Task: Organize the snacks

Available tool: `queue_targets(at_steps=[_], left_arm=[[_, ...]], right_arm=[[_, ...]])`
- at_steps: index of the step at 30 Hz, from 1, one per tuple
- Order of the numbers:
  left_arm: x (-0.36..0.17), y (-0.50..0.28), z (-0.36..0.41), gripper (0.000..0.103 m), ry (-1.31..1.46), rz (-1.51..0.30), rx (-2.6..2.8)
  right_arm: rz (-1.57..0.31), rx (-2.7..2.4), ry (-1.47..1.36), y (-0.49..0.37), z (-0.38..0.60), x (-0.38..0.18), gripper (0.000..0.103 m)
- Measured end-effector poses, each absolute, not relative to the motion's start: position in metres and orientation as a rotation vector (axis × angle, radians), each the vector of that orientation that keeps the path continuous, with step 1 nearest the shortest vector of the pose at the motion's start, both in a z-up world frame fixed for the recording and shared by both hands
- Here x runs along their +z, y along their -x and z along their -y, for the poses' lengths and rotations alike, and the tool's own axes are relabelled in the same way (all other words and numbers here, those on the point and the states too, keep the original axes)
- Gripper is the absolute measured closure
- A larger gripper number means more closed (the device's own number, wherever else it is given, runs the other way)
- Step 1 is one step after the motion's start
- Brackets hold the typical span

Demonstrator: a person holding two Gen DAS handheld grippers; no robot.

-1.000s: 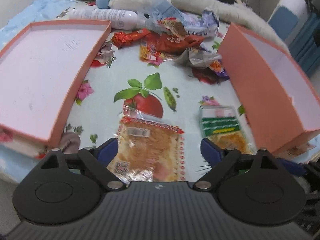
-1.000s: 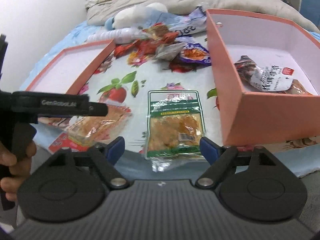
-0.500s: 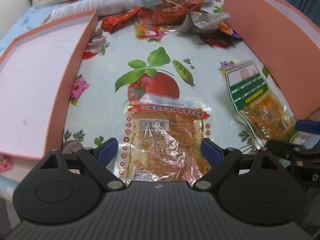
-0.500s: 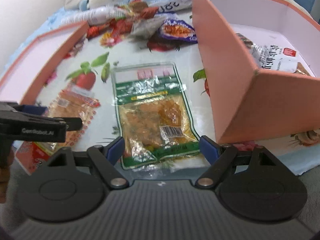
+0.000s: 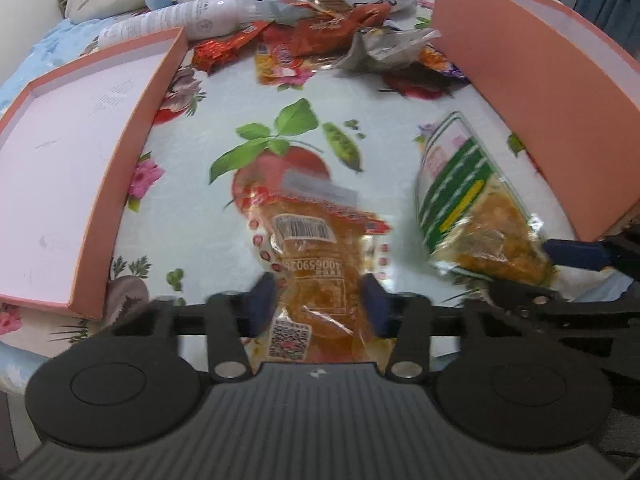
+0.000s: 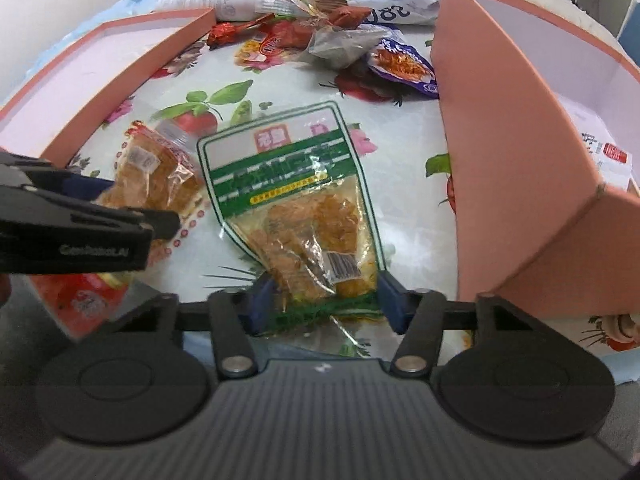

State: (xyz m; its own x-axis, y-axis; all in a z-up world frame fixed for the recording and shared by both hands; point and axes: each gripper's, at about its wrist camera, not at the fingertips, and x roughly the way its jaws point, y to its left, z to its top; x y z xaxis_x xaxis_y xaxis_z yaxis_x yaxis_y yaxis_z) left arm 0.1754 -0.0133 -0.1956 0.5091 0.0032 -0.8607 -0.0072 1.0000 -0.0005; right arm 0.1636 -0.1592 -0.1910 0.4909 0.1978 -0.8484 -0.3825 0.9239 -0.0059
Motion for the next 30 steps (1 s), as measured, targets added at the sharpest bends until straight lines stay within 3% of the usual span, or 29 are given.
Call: queue_targets(at_steps=[2,4,30], left_arm=[[-0.194,-0.175,0.015,0.067,0.030,-1.033,0.007],[-0.190,-0.172,0.011,0.070,0.090,-1.026,0.014],[-0.049,-0.076,0.027,0.070,0.308,-0.799,-0.038]], right_arm=[[-0.999,0.354,0.185,-0.164,0.162,-0.187,0.056],[-0.987,0.351,0.163,-0.163,0.165,-0.180,0.058],[-0.790,0.300,-0.063,-0.083,0.233,-0.053,0.058]])
